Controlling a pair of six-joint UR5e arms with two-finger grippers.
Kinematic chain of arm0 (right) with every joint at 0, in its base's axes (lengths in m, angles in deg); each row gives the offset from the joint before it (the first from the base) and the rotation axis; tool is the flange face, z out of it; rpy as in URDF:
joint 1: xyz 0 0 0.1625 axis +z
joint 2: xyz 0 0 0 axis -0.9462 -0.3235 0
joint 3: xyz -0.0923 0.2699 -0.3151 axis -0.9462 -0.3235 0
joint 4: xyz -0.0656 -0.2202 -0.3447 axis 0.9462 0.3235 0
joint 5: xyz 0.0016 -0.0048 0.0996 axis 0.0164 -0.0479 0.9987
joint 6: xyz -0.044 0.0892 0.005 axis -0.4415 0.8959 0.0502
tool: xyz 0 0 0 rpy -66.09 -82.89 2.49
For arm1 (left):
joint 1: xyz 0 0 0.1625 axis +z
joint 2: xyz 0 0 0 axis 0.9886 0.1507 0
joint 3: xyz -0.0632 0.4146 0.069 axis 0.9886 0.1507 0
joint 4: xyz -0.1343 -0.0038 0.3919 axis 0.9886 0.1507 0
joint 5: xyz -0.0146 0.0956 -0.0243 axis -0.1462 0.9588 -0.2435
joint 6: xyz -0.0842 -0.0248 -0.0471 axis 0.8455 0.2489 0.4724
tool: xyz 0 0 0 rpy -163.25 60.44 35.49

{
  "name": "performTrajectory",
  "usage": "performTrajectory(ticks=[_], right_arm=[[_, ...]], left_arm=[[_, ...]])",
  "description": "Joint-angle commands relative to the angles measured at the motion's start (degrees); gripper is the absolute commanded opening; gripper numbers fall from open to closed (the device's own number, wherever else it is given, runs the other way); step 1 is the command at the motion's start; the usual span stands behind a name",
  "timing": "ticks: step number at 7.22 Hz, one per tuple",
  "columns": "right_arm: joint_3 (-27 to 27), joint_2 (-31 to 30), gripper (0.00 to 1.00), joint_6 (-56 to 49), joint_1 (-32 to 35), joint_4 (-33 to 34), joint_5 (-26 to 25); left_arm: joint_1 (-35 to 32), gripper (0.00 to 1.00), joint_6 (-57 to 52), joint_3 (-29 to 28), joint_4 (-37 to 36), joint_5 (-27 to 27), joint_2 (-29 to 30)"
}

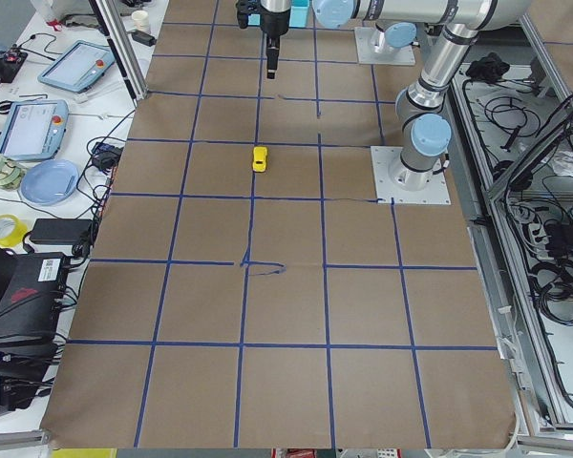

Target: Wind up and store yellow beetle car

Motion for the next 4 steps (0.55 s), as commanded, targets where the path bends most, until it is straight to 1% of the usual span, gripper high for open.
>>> performTrajectory(ticks=[1,2,3,4], right_arm=[[0.01,-0.04,1.0,0.0,0.03,-0.02,-0.01],[0.1,0.04,1.0,0.0,0.03,-0.28,-0.1],[0.1,0.04,1.0,0.0,0.03,-0.02,-0.02],[0.1,-0.04,1.0,0.0,0.03,-0.1,-0.01]], left_arm=[[0.0,1.0,-0.3,0.26,-0.63,-0.15,-0.03],[0.0,1.0,-0.56,0.26,-0.63,-0.07,-0.03],[0.0,1.0,-3.09,0.35,-0.55,0.2,0.67],[0.0,1.0,-10.68,1.13,-0.46,-0.32,1.8]])
